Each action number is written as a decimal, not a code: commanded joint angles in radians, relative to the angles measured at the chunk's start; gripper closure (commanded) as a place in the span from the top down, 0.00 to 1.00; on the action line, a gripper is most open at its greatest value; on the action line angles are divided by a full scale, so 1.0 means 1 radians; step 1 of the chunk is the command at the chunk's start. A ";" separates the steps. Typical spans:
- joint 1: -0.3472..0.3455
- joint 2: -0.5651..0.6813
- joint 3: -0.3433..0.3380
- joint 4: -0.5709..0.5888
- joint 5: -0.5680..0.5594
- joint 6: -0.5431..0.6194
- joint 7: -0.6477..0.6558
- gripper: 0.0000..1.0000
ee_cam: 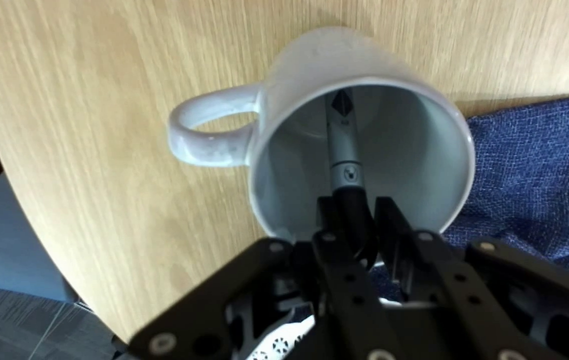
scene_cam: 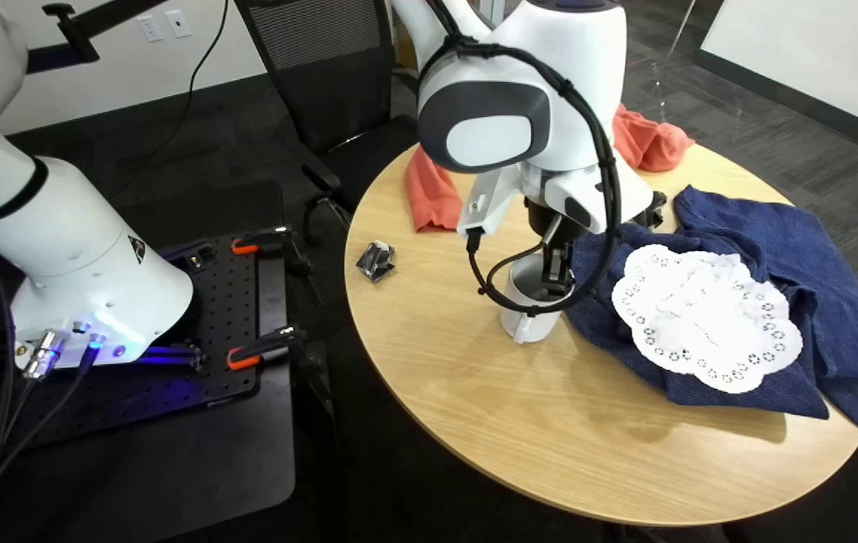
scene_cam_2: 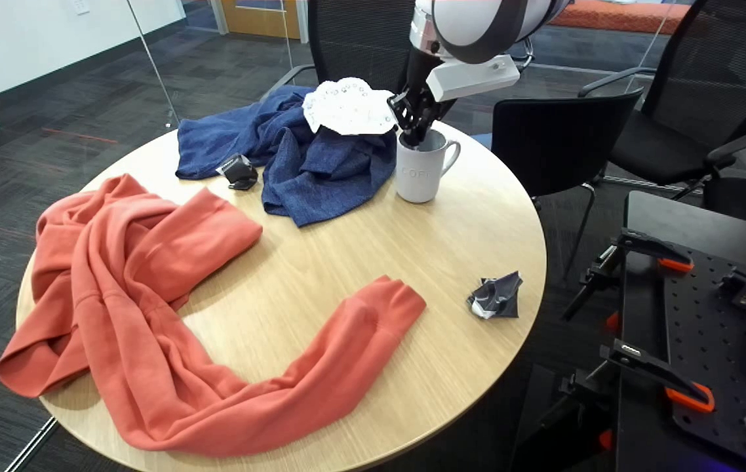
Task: Pick up the pen from the mug cup and put it on the table.
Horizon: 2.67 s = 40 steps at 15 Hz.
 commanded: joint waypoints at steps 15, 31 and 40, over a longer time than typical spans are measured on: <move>-0.001 -0.589 0.049 -0.317 -0.153 -0.098 -0.016 0.06; 0.029 -0.282 0.164 -0.230 -0.168 -0.231 0.033 0.06; 0.097 -0.153 0.150 -0.154 -0.167 -0.297 0.029 0.25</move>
